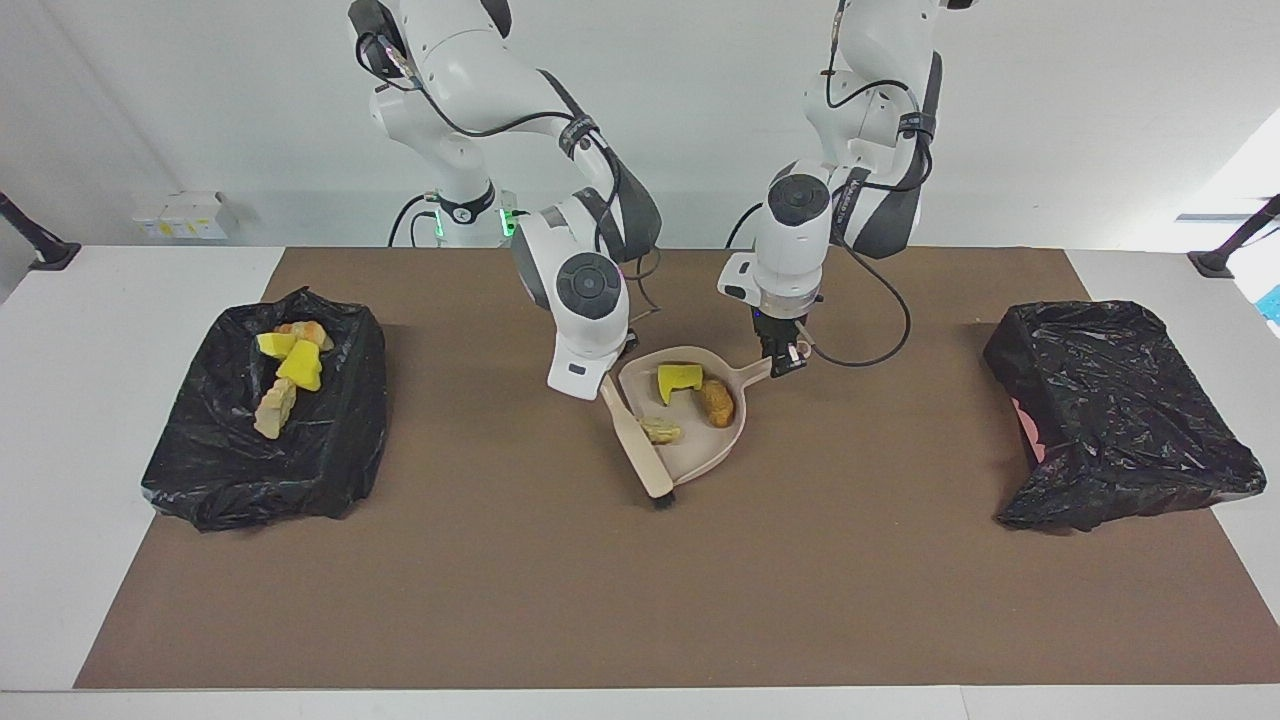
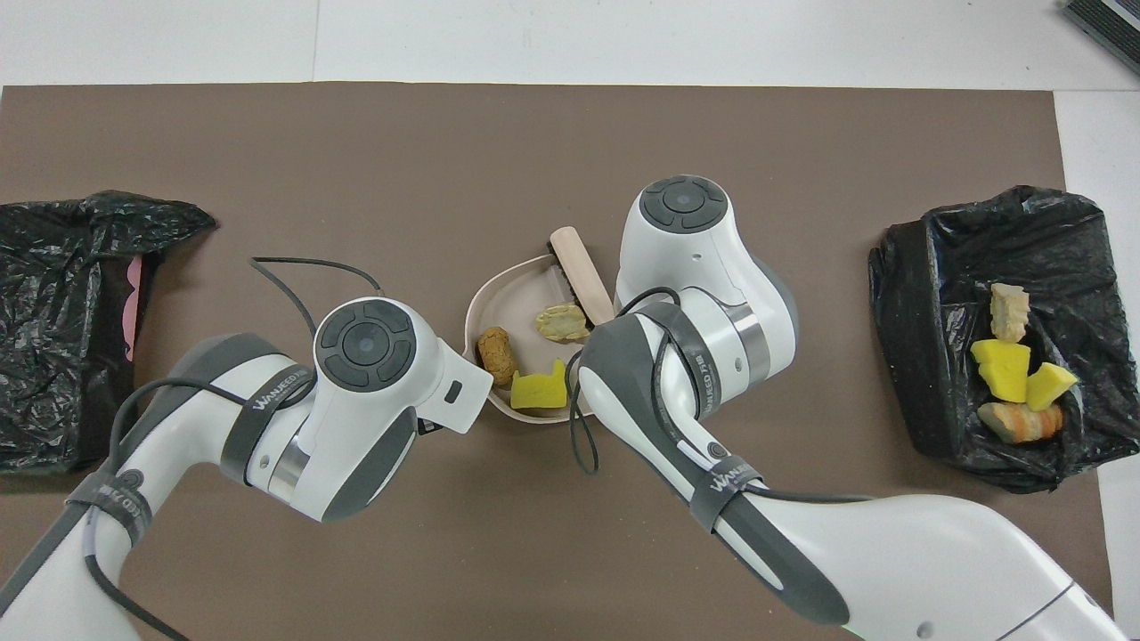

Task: Sweep and dump trash in bin

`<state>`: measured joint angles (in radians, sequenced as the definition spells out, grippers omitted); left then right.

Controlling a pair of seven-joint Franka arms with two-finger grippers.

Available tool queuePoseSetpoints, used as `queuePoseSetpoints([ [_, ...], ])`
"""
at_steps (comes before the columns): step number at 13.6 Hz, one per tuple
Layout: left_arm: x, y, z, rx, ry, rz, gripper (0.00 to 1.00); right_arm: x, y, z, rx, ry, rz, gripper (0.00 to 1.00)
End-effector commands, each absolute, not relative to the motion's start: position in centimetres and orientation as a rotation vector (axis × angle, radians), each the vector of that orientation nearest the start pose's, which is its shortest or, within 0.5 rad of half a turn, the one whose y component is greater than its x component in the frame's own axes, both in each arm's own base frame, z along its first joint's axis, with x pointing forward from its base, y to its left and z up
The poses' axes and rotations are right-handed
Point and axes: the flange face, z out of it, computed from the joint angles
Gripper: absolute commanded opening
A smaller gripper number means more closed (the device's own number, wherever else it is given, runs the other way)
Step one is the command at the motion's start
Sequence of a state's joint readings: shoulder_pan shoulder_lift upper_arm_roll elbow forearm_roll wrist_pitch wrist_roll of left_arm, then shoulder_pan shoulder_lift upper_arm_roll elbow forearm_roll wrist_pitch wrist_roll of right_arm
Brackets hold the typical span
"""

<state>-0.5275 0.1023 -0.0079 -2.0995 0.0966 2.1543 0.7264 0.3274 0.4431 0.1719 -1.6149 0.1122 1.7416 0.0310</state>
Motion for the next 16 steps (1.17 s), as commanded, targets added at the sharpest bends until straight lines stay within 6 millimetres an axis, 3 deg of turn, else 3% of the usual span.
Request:
queuePoseSetpoints([
  [1, 47.7, -27.2, 36.9, -2.389, 1.903, 0.055, 0.00, 55.1, 30.5, 36.4, -2.878, -0.571, 0.572, 0.00],
  [5, 48.9, -25.3, 36.7, -2.334, 1.978, 0.012, 0.00, 54.9, 28.1, 41.4, -2.892, -0.489, 0.550, 0.00],
  [8, 51.3, -21.9, 36.6, -2.386, 2.071, -0.024, 0.00, 53.2, 28.3, 44.1, -2.876, -0.445, 0.594, 0.00],
  [10, 53.0, -18.7, 38.1, -2.398, 2.070, -0.036, 0.00, 52.2, 28.0, 46.5, -2.902, -0.376, 0.586, 0.00],
  [12, 54.7, -17.1, 40.5, -2.430, 2.059, -0.059, 0.00, 50.2, 29.7, 47.0, -2.953, -0.247, 0.622, 0.00],
  [14, 56.5, -14.1, 42.6, -2.435, 2.062, -0.061, 0.00, 47.8, 31.5, 46.8, -2.997, -0.126, 0.610, 0.00],
  [15, 57.0, -12.6, 43.6, -2.431, 2.069, -0.060, 0.00, 46.1, 32.5, 46.4, -3.009, -0.121, 0.596, 0.00],
  [16, 57.7, -11.2, 45.0, -2.442, 2.062, -0.054, 0.00, 43.6, 34.7, 46.6, -3.021, -0.128, 0.555, 0.00],
])
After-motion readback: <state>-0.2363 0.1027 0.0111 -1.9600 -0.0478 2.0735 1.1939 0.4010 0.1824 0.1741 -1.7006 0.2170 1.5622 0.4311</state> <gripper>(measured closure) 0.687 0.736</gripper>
